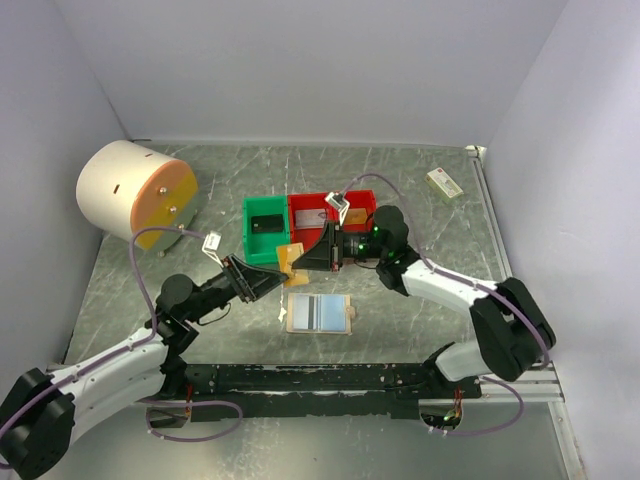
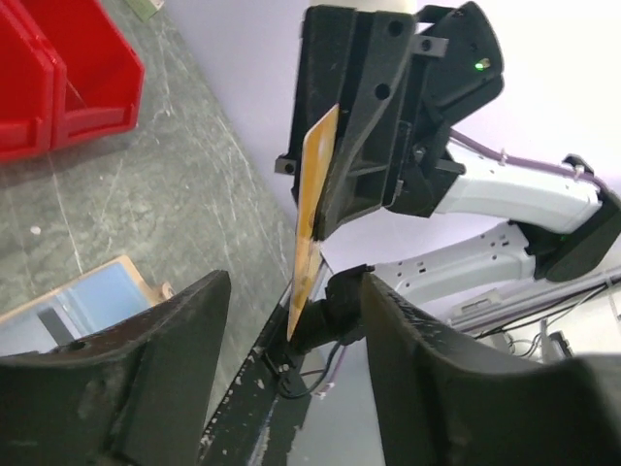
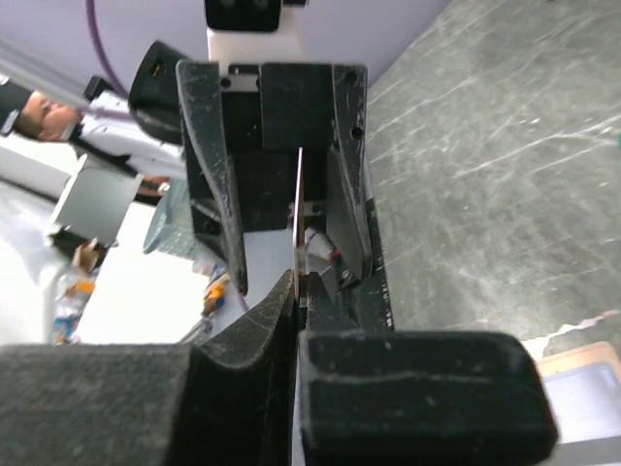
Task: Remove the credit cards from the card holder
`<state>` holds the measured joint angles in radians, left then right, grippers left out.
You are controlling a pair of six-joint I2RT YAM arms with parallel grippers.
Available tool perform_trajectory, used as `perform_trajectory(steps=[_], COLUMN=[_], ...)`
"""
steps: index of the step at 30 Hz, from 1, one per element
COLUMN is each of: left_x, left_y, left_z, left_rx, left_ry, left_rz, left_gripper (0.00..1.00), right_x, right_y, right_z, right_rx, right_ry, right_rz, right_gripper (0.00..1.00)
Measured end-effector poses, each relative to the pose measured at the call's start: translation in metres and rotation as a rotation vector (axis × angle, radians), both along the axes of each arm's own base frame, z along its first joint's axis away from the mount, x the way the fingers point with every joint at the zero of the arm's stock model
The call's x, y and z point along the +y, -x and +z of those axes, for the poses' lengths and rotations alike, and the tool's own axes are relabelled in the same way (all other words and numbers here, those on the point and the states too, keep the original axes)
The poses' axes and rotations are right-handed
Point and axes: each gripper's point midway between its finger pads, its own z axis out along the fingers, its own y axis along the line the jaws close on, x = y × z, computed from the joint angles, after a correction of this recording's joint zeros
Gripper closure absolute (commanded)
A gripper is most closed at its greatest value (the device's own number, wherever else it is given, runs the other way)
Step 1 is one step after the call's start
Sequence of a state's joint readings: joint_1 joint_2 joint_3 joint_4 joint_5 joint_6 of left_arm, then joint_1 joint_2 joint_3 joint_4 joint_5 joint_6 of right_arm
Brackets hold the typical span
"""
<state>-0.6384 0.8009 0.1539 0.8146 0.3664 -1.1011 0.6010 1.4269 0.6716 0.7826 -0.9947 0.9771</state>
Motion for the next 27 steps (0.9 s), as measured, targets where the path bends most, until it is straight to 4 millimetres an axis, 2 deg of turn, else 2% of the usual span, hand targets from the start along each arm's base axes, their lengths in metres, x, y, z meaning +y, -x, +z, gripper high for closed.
perform_trajectory(steps=[5,8,11,14,18,22,27], left_x=[0.004,0.009,0.013,0.017,0.02,0.02,0.019], left_y=[-0.008,-0.017,-0.025,-0.029,-0.031,-0.031,-0.032], left_z=[-0.014,-0.019,-0.023,-0.034,-0.052,-0.062,-0.069], left_rx=[0.056,0.097,0.132,0.172,0.222,0.248,0.265], left_ry=[-0.066,-0.119,-0.164,-0.21,-0.261,-0.288,-0.306], left_rz=[0.054,0.108,0.158,0.19,0.206,0.205,0.203], left_gripper=[0.1,0.05,0.03,0.02,0.02,0.02,0.02], right_x=[-0.004,-0.017,-0.041,-0.073,-0.114,-0.143,-0.156], right_y=[-0.027,-0.054,-0.086,-0.117,-0.142,-0.159,-0.178], right_z=[0.004,0.006,-0.001,-0.017,-0.043,-0.057,-0.064], right_rx=[-0.134,-0.248,-0.34,-0.405,-0.478,-0.576,-0.761], right_ry=[0.093,0.18,0.314,0.49,0.726,0.9,1.032], right_rz=[-0.16,-0.331,-0.535,-0.723,-0.878,-0.95,-0.941], right_gripper=[1.0,1.0,1.0,1.0,1.0,1.0,1.0])
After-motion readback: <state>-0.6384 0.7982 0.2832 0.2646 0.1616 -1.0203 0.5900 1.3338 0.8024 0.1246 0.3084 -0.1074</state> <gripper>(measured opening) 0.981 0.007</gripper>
